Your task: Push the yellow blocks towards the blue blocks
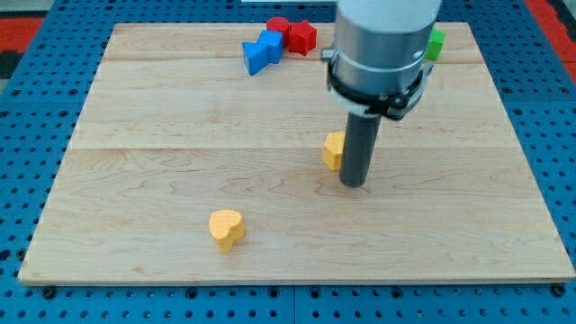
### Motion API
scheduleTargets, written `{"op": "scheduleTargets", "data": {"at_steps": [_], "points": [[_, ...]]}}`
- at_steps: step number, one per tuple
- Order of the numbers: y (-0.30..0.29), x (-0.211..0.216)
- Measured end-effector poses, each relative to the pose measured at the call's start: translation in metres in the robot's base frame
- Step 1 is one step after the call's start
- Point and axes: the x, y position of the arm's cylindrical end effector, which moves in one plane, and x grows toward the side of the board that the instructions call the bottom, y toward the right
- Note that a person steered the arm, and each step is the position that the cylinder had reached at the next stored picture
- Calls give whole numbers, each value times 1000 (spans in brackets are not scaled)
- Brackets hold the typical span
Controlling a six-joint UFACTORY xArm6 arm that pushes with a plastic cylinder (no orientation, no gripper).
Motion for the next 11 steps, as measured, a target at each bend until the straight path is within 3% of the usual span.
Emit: {"op": "scheduleTargets", "data": {"at_steps": [3, 4, 5, 6, 7, 8, 9, 11], "points": [[-88, -135], [-68, -115], [-44, -2], [-66, 126], [-131, 133], [-183, 75], [-187, 30], [-147, 70]]}}
